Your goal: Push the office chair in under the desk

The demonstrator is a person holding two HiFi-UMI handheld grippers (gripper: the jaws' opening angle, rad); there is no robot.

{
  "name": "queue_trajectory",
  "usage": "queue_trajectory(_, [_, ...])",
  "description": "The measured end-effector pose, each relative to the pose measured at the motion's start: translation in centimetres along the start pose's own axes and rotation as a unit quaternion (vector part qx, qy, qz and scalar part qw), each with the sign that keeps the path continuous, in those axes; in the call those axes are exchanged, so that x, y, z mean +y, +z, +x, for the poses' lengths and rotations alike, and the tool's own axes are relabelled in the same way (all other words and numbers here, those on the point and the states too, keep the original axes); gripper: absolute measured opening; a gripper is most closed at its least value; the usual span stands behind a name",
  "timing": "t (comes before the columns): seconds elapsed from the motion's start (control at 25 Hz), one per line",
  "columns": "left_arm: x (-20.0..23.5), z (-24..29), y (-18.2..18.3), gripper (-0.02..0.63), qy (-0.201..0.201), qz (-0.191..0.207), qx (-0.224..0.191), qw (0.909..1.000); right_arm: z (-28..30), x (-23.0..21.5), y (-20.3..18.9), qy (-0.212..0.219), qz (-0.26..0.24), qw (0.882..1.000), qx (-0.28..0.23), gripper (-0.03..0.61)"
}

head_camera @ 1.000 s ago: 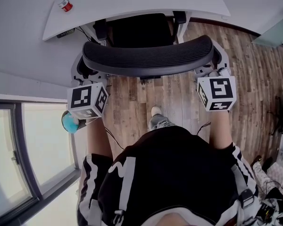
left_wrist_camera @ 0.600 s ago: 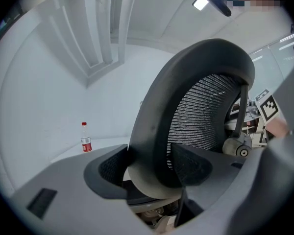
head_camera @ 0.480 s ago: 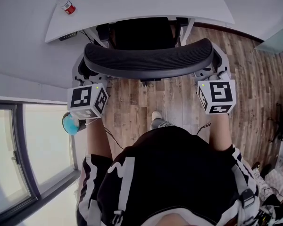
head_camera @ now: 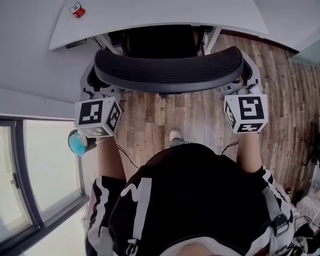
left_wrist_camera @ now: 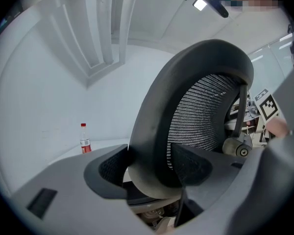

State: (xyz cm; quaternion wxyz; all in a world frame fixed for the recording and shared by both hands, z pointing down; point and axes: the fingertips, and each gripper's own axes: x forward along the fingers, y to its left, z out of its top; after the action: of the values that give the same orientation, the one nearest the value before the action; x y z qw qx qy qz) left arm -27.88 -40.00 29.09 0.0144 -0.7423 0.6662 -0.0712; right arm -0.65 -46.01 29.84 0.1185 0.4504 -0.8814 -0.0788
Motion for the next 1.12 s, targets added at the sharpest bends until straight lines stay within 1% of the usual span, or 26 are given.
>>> queue_trajectory(0.52, [0.9,1.3,0.0,0.275,0.004,-0.005,0.012,0.9999,1.6,-0.3,0.3,0.007,-0.002,1.0,0.003,0.242])
queue_trajectory(1.12, [1.9,2.4,0.0,0.275,-0.002,-0.009,0.013,0.9999,2.7,-0.1,0.5,0.001,0.001,1.0,-0.004,0.242])
